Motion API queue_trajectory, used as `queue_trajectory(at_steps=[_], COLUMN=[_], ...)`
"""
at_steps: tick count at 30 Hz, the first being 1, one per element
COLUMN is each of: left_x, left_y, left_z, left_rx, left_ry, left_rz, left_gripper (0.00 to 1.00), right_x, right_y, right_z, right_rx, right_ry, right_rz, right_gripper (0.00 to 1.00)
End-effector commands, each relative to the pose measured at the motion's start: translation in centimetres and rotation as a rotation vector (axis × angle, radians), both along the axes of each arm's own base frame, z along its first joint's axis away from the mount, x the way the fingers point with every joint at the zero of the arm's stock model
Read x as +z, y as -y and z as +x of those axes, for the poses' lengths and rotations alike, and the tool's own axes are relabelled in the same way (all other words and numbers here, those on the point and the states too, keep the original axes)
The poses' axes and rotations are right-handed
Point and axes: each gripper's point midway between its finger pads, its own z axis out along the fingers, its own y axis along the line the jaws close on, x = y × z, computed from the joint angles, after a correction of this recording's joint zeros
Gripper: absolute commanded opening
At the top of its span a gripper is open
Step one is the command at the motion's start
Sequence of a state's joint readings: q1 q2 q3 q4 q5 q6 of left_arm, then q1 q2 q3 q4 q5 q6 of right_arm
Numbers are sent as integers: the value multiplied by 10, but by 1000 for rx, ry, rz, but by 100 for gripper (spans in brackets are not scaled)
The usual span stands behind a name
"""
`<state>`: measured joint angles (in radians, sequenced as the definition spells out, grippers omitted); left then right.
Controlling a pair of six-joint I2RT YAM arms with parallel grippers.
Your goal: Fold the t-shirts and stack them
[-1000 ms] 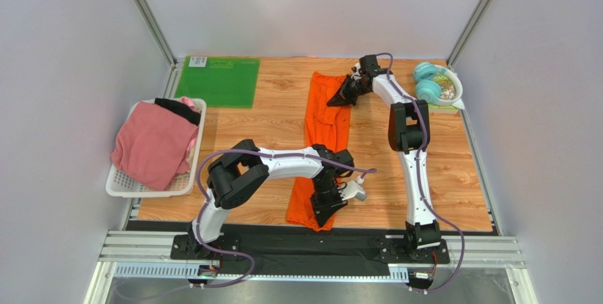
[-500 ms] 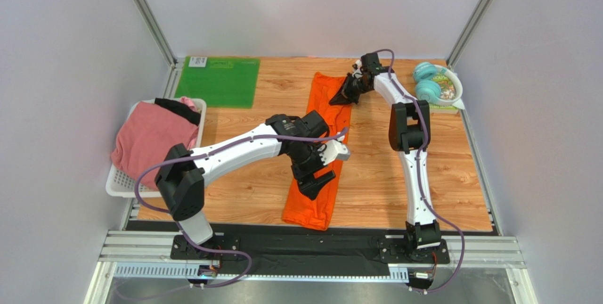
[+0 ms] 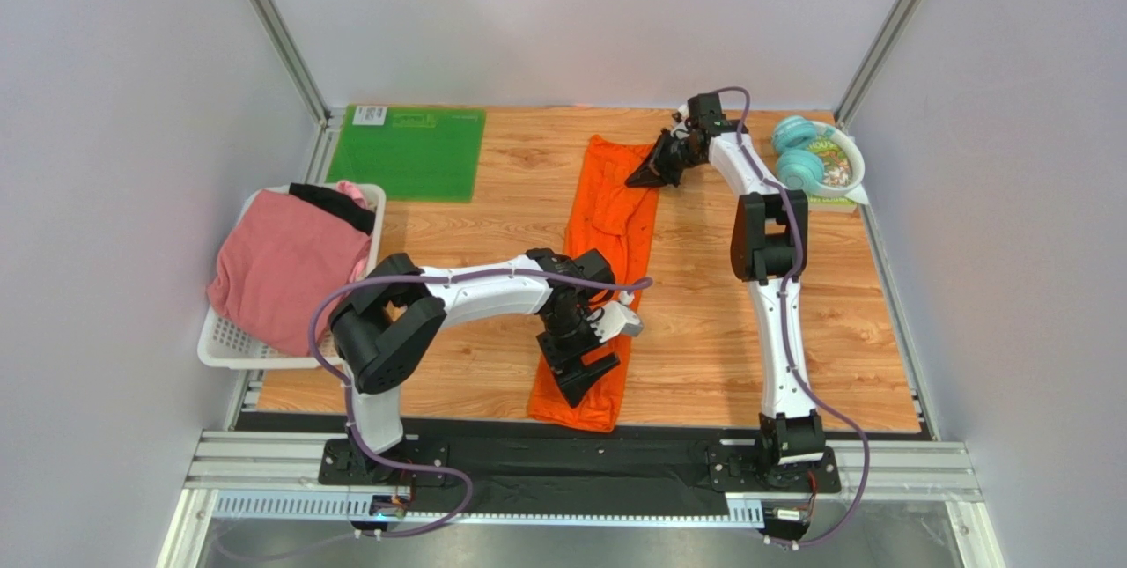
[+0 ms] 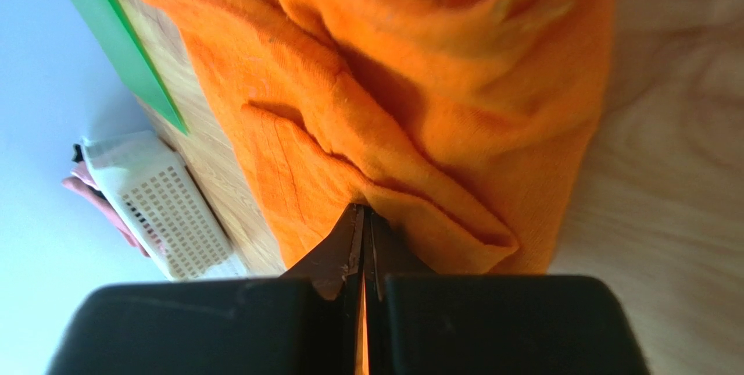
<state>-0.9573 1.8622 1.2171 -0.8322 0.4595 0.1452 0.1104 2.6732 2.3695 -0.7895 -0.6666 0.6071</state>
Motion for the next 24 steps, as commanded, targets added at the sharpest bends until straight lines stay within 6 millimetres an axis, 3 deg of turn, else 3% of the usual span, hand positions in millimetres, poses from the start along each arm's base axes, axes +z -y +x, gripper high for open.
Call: queue_trajectory(at_steps=[1,2,4,6,12,13,14,17,20,22,23,24], left_x=[-18,-19,-17,-16,-16,-14,-14,-8,8,32,42,57], left_y=[-6,-8,-8,-10,-24,-27,-29,-34,-29,-18,-16,-11], left_z=[-10,-10,-13,-16,-20,-22,-22,-22,-15,-1,11,21], left_rx=[-30,-31,-39,-49,-79,-81,-84,-89,-71,-54,-30,-14], left_ry=[-22,-23,-35,-46,-44,-47,-46,-34,-8,51,93,133], left_rz=[-3,-2,-8,-2,25,32,38,45,26,-32,-50,-84], left_gripper=[91,91,91,91,91,91,91,91,91,91,92,93], right_x=[-13,-25,-24,-37,-31,-31,-32,-29,-4,18,55,62], right_y=[19,25,32,44,57,74,80,78,68,59,58,58], right_z=[18,20,31,39,58,63,66,66,65,62,63,60], right_rx=[-56,-74,-100,-138,-172,-203,-214,-215,-178,-139,-131,-133], right_ry=[5,-16,4,-14,54,57,62,53,89,130,188,196], right_rz=[-14,-14,-14,-4,26,31,38,71,107,115,110,96], right_gripper=[0,0,0,0,0,0,0,0,0,0,4,6])
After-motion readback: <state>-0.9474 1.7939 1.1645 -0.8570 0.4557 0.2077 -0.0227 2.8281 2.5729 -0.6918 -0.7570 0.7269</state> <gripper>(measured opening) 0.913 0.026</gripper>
